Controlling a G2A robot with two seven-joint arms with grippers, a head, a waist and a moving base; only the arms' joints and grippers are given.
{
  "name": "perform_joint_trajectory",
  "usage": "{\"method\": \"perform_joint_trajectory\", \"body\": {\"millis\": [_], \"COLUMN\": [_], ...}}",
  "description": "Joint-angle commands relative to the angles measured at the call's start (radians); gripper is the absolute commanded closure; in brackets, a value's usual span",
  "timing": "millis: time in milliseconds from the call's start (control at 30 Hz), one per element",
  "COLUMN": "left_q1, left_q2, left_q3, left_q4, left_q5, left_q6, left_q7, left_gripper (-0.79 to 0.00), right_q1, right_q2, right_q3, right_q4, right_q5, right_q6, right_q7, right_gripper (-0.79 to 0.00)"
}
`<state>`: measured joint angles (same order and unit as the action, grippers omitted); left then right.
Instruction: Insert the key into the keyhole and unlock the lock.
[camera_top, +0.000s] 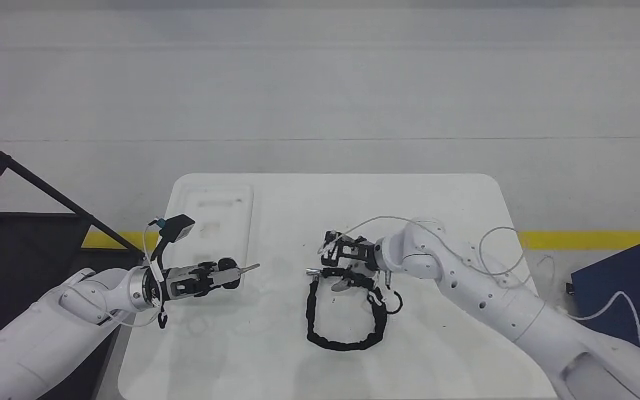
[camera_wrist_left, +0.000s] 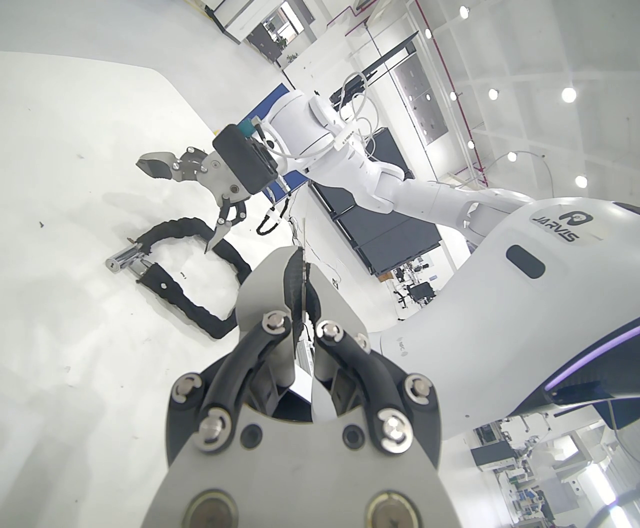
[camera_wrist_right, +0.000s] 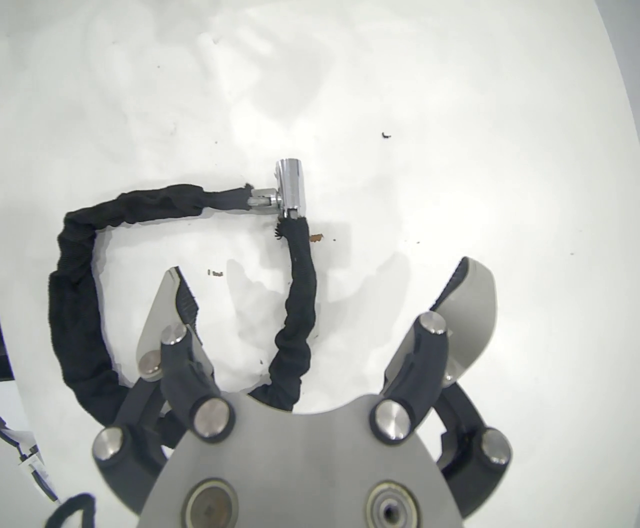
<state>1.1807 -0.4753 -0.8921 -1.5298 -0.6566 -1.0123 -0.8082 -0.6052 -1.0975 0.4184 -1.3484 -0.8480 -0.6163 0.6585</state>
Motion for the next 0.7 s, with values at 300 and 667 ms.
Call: {"method": "perform_joint_trajectory", "body": {"millis": [300, 667], "left_q1": [0.0, 0.0], "left_q2": [0.0, 0.0], "left_q3": [0.0, 0.0], "left_q4": [0.0, 0.0], "left_q5": [0.0, 0.0], "left_q6": [0.0, 0.0], "left_q7": [0.0, 0.0], "left_gripper": [0.0, 0.0], "right_q1": [0.034, 0.058], "right_q2": [-0.072, -0.137], "right_q3": [-0.055, -0.094], "right_q4": [0.052, 0.103], "right_q5": [-0.014, -0.03], "right_q6": [0.008, -0.003], "right_q7": [0.089, 0.16], "right_gripper": [-0.594, -0.413]}}
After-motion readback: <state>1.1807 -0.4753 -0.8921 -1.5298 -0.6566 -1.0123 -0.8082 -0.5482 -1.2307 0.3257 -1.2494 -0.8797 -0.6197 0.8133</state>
